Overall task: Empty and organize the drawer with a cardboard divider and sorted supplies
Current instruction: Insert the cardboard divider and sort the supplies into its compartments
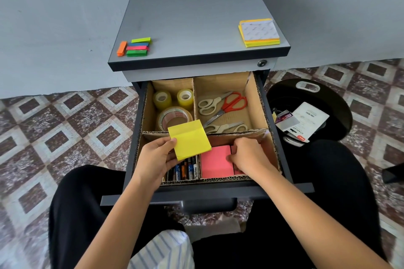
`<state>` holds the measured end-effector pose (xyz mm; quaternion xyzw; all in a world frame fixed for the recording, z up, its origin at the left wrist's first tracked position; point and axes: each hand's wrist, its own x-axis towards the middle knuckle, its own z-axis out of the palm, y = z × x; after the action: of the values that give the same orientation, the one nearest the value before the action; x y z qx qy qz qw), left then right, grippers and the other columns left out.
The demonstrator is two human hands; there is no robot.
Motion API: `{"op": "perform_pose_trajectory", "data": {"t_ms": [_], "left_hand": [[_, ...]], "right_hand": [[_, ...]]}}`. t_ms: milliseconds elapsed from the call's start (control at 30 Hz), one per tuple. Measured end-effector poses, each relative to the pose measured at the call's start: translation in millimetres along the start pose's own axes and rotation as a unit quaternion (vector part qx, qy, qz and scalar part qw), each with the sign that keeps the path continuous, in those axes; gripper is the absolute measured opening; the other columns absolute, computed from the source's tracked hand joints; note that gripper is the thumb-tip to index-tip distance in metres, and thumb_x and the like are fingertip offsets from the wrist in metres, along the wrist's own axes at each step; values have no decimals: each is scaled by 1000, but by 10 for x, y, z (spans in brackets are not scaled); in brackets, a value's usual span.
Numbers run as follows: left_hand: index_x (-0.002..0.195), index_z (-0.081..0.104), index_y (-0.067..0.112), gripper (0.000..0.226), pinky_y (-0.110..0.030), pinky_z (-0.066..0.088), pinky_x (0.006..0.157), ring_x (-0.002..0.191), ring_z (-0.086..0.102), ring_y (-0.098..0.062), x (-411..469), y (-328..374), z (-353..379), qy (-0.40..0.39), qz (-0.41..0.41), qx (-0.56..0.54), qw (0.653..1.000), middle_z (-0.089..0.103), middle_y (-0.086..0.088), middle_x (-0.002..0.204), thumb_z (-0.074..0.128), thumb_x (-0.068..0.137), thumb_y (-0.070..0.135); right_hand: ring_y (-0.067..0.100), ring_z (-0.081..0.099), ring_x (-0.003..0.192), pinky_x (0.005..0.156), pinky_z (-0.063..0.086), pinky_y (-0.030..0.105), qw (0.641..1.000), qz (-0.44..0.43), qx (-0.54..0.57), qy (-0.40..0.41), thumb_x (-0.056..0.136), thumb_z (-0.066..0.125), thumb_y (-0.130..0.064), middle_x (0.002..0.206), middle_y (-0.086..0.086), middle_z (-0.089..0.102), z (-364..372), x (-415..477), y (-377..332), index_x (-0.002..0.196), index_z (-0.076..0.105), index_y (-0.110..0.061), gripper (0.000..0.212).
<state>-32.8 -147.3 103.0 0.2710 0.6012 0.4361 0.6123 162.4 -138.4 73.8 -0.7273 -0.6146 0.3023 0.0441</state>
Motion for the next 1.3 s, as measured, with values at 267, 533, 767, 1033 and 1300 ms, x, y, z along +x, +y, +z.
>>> {"op": "perform_pose_trajectory", "data": {"t_ms": [267, 533, 767, 1033, 1300], "left_hand": [[89, 61, 9, 16, -20, 55, 54, 66, 66, -13, -25, -16, 103, -26, -11, 15, 999, 68, -8, 83, 47, 96, 6], [94, 64, 7, 16, -23, 56, 59, 69, 68, -13, -50, -12, 204, -120, -12, 64, 991, 70, -8, 84, 48, 96, 7], [105, 66, 13, 21, -32, 55, 70, 75, 63, -18, 93, 71, 24, 93, 243, 402, 878, 68, 1, 94, 50, 95, 24], [146, 28, 13, 53, -49, 27, 108, 136, 26, -34, 545, 58, -486, 194, 214, 513, 808, 30, -16, 148, 40, 98, 33], [150, 14, 22, 56, -43, 43, 88, 119, 50, -38, 529, 70, -469, 157, 156, 513, 829, 48, -18, 138, 31, 100, 38]], "right_hand": [[28, 69, 71, 74, 57, 39, 996, 14, 85, -23, 92, 52, -16, 76, 16, 71, -73, -19, 93, 79, 67, -3, 24], [15, 63, 75, 62, 54, 26, 897, 11, 441, -25, 92, 58, -16, 87, 3, 67, -255, -248, -82, 101, 66, -14, 12], [13, 59, 67, 57, 51, 25, 893, 35, 448, -15, 88, 60, -2, 81, 3, 61, -257, -256, 27, 98, 60, -9, 12], [16, 60, 64, 62, 56, 28, 931, 67, 357, -41, 87, 63, -3, 86, 2, 60, -116, -176, 125, 85, 56, -16, 14], [13, 60, 72, 73, 51, 25, 990, 23, 140, 18, 84, 66, -11, 83, -3, 58, 53, -65, 73, 100, 64, -12, 16]]}}
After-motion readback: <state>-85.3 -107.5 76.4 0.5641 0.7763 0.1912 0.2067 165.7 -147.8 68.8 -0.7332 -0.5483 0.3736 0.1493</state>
